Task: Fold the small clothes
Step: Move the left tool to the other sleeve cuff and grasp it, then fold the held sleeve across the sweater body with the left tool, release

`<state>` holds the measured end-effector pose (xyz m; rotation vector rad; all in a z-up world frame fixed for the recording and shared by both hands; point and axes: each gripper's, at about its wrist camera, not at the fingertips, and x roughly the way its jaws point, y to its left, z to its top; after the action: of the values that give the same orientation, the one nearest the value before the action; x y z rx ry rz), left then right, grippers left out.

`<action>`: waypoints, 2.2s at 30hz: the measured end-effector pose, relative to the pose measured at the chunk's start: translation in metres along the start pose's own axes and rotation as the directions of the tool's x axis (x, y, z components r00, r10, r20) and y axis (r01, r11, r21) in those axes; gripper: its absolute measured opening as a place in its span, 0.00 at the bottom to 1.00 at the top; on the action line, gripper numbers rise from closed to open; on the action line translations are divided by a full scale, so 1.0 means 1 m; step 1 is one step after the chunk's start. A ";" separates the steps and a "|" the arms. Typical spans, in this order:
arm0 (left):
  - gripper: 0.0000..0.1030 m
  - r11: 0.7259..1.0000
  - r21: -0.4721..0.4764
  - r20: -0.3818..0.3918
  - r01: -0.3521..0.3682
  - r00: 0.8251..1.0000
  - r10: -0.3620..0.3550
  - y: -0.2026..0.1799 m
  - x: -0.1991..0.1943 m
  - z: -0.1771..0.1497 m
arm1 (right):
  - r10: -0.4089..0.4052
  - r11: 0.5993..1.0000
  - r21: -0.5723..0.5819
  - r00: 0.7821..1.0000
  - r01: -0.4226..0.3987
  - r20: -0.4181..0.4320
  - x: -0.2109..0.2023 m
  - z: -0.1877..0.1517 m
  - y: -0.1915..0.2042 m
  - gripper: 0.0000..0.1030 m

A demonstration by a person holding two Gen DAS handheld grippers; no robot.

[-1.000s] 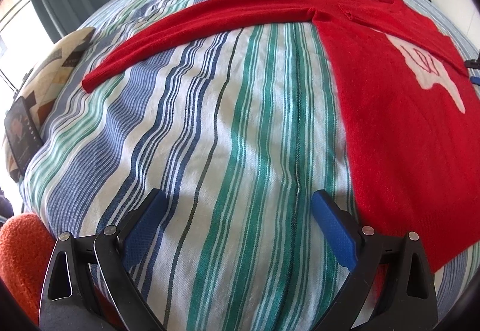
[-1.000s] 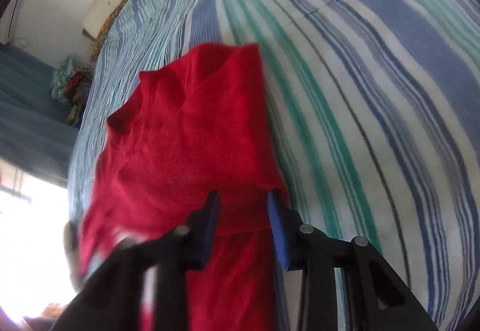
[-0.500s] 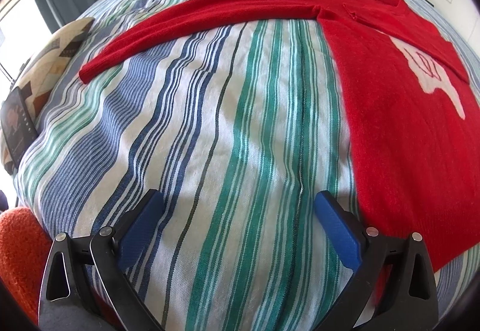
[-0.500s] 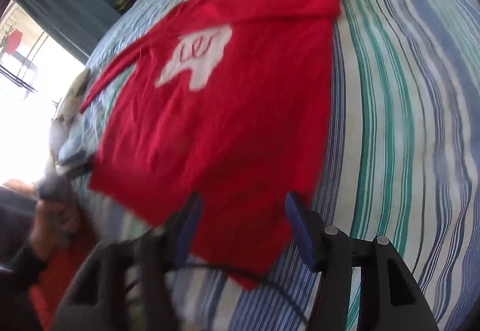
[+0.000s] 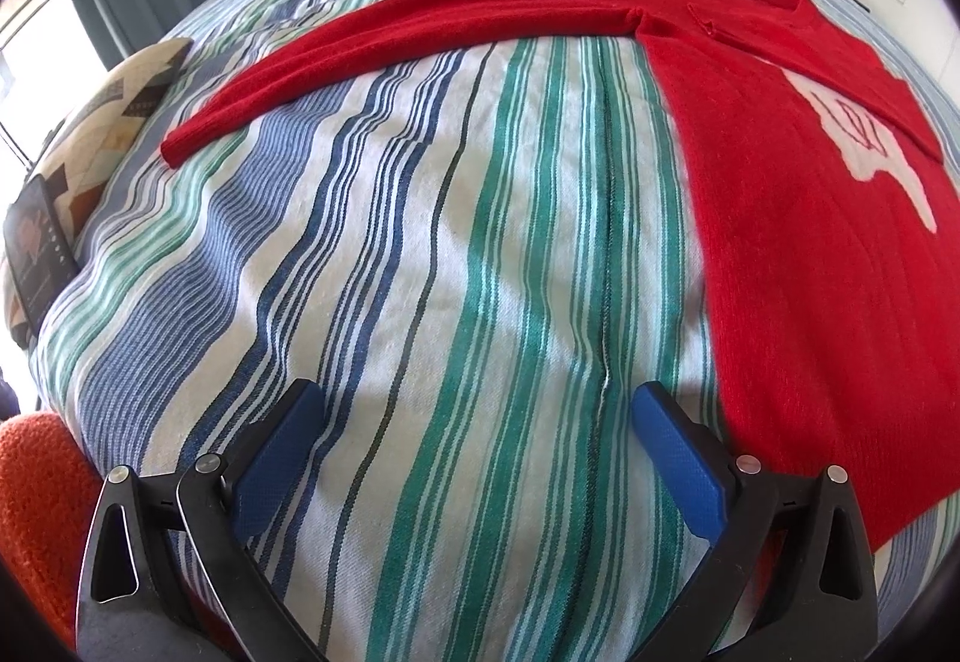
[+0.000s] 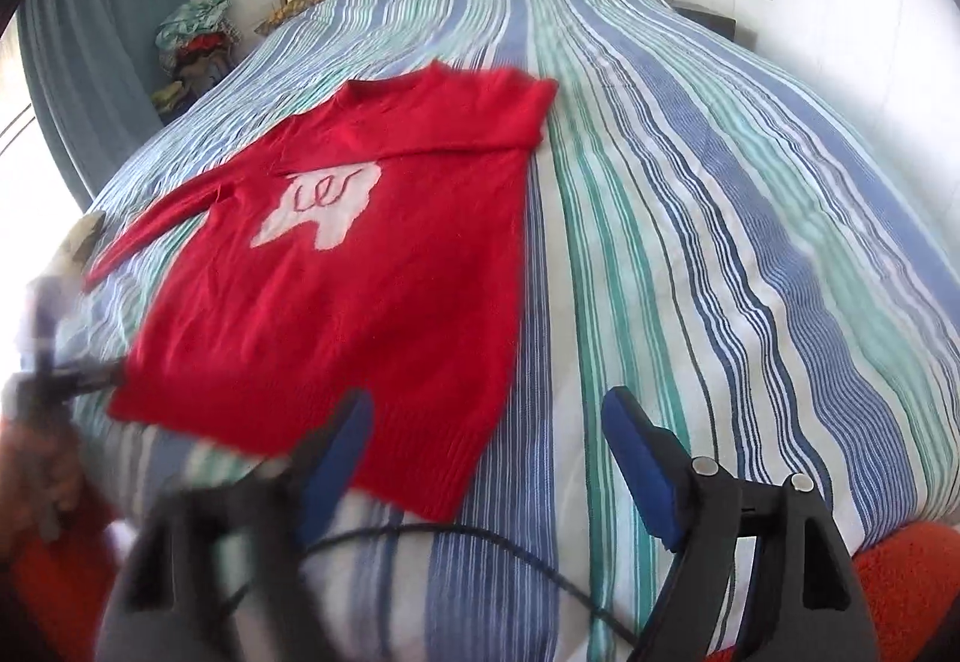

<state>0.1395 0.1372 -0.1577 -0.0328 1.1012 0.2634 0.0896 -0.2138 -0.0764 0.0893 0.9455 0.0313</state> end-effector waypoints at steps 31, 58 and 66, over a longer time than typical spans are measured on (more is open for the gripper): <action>0.99 0.993 -0.027 -0.008 0.114 0.993 -0.114 0.015 -0.008 0.009 | -0.004 0.999 -0.039 1.000 0.003 -0.027 0.014 -0.004 0.015 0.76; 0.04 0.797 -0.562 0.210 0.219 0.970 -0.119 0.196 0.043 0.156 | 0.035 0.996 -0.078 0.998 -0.039 -0.053 0.020 -0.006 0.029 0.76; 0.04 0.937 -0.039 0.345 0.347 0.885 -0.313 0.020 -0.072 0.261 | 0.079 0.996 -0.045 0.995 -0.081 -0.057 0.025 -0.004 0.024 0.76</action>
<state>0.3332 0.1829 0.0263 -0.2562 0.7260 0.0121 0.1013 -0.1883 -0.0968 0.0829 0.9953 0.1307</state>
